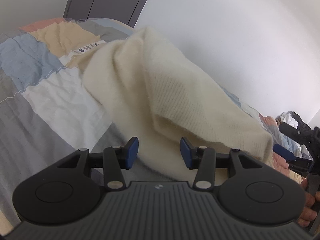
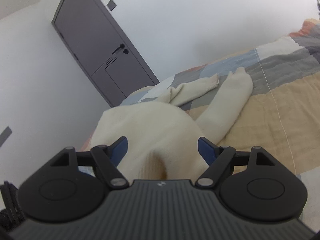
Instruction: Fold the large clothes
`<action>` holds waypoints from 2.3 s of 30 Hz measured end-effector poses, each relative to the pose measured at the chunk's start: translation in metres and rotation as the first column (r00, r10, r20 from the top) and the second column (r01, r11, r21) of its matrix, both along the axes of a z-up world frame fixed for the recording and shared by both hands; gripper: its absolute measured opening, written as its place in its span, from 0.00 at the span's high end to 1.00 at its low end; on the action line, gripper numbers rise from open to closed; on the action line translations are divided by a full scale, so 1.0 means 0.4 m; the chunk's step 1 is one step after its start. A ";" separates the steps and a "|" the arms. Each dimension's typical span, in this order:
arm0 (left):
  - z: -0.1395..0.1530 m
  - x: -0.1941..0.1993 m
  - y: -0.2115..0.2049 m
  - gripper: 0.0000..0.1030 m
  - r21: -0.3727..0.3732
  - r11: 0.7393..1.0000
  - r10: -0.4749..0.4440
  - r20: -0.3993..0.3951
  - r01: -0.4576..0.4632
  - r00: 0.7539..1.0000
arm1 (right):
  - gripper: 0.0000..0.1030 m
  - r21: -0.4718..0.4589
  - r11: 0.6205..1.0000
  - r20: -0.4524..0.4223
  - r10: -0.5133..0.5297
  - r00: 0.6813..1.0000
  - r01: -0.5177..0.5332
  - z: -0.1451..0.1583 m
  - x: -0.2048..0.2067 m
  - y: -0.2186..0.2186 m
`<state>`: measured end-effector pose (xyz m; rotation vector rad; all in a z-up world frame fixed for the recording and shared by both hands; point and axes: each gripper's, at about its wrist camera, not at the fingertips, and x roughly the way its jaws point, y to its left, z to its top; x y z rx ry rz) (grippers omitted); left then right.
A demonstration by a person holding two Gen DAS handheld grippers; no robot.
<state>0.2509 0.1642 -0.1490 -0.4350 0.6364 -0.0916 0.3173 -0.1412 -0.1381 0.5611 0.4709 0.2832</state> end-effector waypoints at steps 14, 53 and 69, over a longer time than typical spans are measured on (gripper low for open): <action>0.017 -0.016 0.009 0.39 -0.020 0.999 0.038 0.044 -0.037 0.998 | 0.63 -0.074 0.988 -0.098 0.129 0.987 -0.137 -0.094 0.126 0.114; 0.005 0.015 -0.044 0.29 0.114 0.993 0.008 0.018 -0.010 1.000 | 0.82 -0.123 0.669 -0.334 0.668 0.665 -0.733 -0.111 -0.183 0.328; -0.024 0.079 -0.020 0.87 0.100 0.994 0.053 -0.033 -0.050 0.998 | 0.32 -0.118 0.910 -0.201 0.370 0.907 -0.398 0.089 -0.028 0.091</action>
